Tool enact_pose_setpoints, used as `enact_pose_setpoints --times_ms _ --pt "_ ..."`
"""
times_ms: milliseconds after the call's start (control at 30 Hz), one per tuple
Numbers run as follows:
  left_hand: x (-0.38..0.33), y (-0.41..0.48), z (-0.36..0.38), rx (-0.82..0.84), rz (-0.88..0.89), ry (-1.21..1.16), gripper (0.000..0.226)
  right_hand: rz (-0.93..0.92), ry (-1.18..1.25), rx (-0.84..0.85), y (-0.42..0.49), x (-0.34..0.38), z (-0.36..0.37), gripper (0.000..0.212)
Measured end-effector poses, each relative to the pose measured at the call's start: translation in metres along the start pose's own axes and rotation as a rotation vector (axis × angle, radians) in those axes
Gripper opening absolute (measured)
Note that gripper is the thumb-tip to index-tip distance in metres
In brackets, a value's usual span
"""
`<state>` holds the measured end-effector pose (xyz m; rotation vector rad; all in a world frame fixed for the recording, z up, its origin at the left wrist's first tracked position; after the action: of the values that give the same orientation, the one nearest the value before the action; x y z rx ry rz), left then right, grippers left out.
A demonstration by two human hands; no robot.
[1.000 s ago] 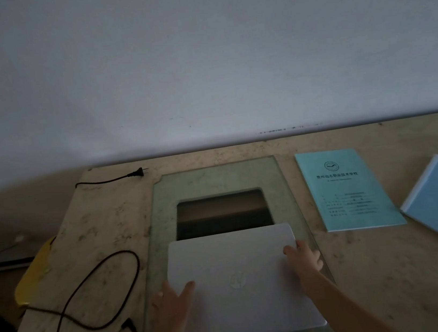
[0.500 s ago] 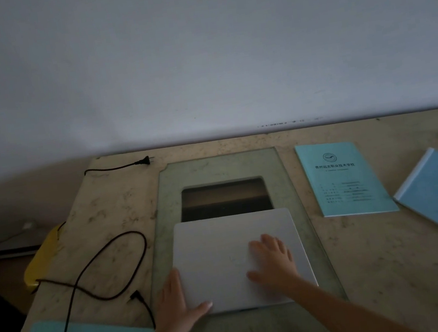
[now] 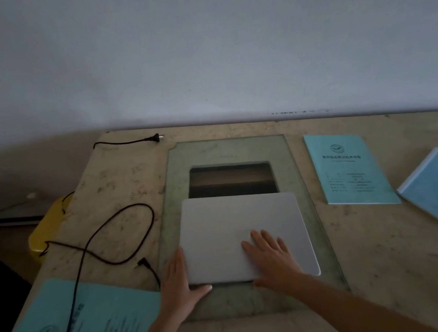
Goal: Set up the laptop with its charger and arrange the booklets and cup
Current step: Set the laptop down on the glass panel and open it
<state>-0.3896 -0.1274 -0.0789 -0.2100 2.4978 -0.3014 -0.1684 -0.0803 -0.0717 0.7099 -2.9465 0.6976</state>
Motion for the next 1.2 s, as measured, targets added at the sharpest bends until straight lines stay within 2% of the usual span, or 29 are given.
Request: enact_pose_setpoints --times_ms 200,333,467,600,767,867,1033,1133,1200 --pt "0.000 -0.003 -0.003 -0.028 0.032 -0.145 0.115 -0.082 -0.063 -0.078 -0.016 0.012 -0.004 0.070" --pt "0.001 -0.005 -0.009 -0.026 0.067 -0.295 0.111 -0.115 -0.080 -0.132 -0.026 0.014 -0.010 0.060" --pt "0.004 -0.007 -0.011 -0.032 0.063 -0.347 0.105 -0.123 -0.087 -0.171 -0.031 0.017 -0.013 0.056" --pt "0.013 -0.008 -0.018 -0.148 0.026 -0.332 0.078 -0.119 -0.116 -0.203 -0.037 0.020 -0.024 0.053" --pt "0.014 -0.003 -0.023 -0.144 0.029 -0.321 0.051 -0.177 -0.192 -0.390 -0.047 0.027 -0.046 0.052" --pt "0.011 0.000 -0.025 -0.117 0.057 -0.318 0.056 -0.196 -0.197 -0.430 -0.049 0.029 -0.050 0.053" --pt "0.013 0.007 -0.025 -0.032 0.071 -0.202 0.071 -0.204 -0.206 -0.563 -0.053 0.025 -0.075 0.043" --pt "0.011 0.013 -0.024 0.020 0.061 -0.124 0.080 -0.230 -0.098 -0.664 -0.054 0.019 -0.103 0.030" --pt "0.010 0.017 -0.019 0.094 0.055 -0.082 0.095 -0.219 0.009 -0.689 -0.052 0.014 -0.125 0.022"
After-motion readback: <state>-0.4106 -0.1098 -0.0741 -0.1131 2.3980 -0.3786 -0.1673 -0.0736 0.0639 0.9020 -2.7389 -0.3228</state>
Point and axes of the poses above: each hand's wrist, its own y-axis towards the middle knuckle, its own z-axis out of the palm, x = y × z, the point moved 7 cm from there along y, towards the middle knuckle, and after that the axes turned 5 degrees about x, right-handed, at the moved point
